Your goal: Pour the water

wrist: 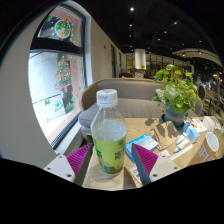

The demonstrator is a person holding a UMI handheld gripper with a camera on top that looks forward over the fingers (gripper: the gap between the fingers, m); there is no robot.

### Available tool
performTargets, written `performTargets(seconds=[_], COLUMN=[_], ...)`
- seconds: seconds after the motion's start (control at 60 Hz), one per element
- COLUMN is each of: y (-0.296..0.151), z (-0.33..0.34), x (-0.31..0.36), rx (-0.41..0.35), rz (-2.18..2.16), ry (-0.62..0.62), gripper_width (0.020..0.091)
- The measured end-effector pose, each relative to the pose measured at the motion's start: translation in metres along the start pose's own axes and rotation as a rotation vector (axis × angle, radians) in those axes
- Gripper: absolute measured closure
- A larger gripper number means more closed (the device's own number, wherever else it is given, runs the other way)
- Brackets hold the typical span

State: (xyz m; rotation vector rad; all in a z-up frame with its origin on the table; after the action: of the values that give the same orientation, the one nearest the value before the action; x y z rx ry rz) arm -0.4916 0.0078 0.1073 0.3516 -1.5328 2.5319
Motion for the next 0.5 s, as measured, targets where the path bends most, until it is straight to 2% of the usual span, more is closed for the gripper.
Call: performTargets(seconds=[0.067, 0.133, 0.267, 0.383, 0.5], y=[0.004, 0.005, 0.005, -0.011, -0.044], z=[-0.010, -0.014, -0.013, 0.010, 0.045], x=[0.000, 0.003, 0.002, 0.006, 0.018], rx=[0.000, -0.013, -0.021, -0.048, -0.078], rz=[0.003, 0.016, 0.026, 0.020, -0.048], ry=[0.006, -0.007, -0.022, -0.046, -0.115], gripper_width=[0.0412, 0.0560, 0.0625, 0.0683, 0.0683])
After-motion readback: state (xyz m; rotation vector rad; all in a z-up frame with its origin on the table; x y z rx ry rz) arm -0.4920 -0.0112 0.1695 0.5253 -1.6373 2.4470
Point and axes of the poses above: the point between the fingertips, and its own axes, seen from behind it with the camera up: x to the left, y down, z backward, against the way the camera looks, the point moved 7 cm from there along z, backward, against the way the camera looks, and after that the axes turned 15 degrees about -z, right-handed, at the moved point
